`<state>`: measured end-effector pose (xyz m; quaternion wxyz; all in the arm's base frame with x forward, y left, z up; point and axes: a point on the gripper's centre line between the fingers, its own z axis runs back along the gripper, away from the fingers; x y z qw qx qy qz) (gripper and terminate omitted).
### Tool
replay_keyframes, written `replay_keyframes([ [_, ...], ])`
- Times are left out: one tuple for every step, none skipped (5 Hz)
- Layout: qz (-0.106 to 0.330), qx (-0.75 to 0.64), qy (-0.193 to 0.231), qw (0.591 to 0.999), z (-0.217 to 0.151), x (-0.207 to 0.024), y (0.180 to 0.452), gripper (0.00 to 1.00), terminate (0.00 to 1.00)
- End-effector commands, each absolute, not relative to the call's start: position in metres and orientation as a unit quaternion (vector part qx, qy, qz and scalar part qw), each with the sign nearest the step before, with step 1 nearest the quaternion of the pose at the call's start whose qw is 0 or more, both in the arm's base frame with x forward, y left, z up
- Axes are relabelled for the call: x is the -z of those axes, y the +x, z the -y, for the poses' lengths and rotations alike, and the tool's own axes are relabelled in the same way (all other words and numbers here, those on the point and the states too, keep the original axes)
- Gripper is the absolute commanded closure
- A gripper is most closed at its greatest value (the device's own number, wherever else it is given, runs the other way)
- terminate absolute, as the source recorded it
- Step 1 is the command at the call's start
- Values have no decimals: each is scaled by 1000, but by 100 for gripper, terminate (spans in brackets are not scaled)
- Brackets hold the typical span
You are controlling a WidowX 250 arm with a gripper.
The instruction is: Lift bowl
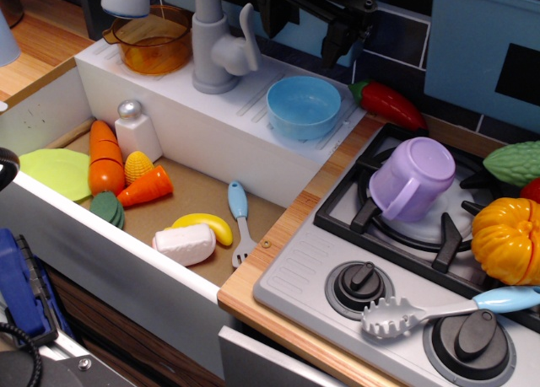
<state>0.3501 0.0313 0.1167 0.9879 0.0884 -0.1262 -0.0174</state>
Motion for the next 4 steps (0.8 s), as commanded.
replay_keyframes([
  [126, 17, 88, 988, -31, -117, 350, 0, 0],
  [110, 93, 98, 985, -24, -114, 357, 0, 0],
  [112, 135, 110, 978, -18, -101, 358, 0, 0],
  [118, 151, 97, 977, -19, -87, 357, 0, 0],
])
